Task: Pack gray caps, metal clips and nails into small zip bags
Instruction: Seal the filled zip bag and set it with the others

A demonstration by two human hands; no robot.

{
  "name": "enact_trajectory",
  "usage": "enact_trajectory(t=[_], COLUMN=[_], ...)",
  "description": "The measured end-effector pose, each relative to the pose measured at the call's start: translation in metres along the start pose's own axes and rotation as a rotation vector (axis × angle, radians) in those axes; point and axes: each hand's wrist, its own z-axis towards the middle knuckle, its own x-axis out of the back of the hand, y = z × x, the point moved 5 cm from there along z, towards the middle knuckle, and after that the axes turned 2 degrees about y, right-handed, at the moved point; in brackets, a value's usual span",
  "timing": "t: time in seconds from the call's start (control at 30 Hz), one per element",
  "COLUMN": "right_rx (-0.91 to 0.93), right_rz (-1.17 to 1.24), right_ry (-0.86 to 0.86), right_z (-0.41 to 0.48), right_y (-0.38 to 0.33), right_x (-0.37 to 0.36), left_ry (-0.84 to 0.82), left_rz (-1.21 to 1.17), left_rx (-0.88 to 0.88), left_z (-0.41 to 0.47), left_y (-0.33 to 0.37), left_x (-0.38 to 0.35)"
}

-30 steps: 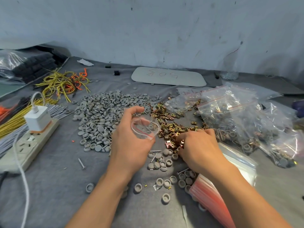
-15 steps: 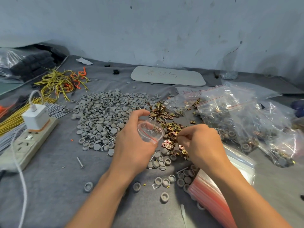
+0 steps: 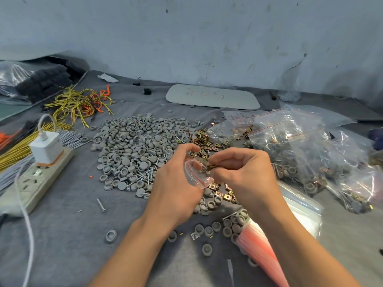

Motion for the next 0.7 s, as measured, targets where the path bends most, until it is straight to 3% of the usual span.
enact_trajectory(t=[0.3, 0.57, 0.7], right_rx=[0.021, 0.197, 0.165], right_rz=[-0.093, -0.242, -0.275], right_ry=[-0.012, -0.018, 0.188], right_z=[-0.004, -0.005, 0.003], right_y=[-0.004, -0.013, -0.008], right_x=[-0.004, -0.018, 0.002], left_ry=[-0.022, -0.015, 0.028], left_rz=[-0.011, -0.046, -0.176], left_rx=[0.010, -0.001, 0.058], left_z=[-0.001, -0.001, 0.002], left_y=[0.000, 0.003, -0.004], left_x=[0.000, 0.002, 0.009])
